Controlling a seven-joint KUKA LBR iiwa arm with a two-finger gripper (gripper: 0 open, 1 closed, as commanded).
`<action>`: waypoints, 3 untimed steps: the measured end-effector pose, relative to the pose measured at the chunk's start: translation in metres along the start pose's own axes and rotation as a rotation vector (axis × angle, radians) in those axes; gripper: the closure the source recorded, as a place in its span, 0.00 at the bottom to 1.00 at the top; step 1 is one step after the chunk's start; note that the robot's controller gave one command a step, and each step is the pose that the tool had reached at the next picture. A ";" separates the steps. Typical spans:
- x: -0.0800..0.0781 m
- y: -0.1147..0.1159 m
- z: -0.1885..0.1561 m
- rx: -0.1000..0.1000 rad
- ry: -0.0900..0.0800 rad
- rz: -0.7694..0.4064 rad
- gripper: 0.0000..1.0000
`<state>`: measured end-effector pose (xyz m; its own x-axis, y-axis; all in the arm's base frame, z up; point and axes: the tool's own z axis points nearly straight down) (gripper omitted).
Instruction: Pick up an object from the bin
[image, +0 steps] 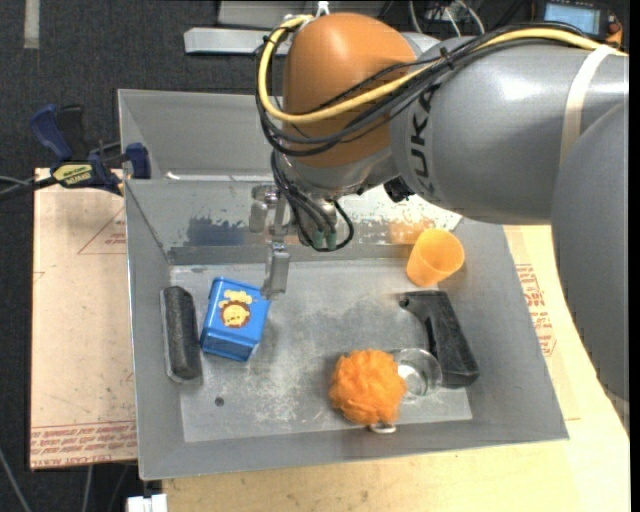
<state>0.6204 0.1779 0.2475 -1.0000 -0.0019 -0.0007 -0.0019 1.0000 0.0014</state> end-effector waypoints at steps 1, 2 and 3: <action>0.001 0.005 0.041 -0.002 -0.007 -0.013 0.00; 0.007 0.022 0.073 0.000 0.003 0.107 0.00; 0.009 0.017 0.107 -0.004 -0.004 0.208 0.00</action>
Offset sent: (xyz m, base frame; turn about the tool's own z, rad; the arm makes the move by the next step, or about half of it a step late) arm -0.0102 0.0393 -0.0861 0.2295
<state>0.6111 0.1952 0.1409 -0.9789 0.2043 -0.0038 0.2042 0.9789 0.0060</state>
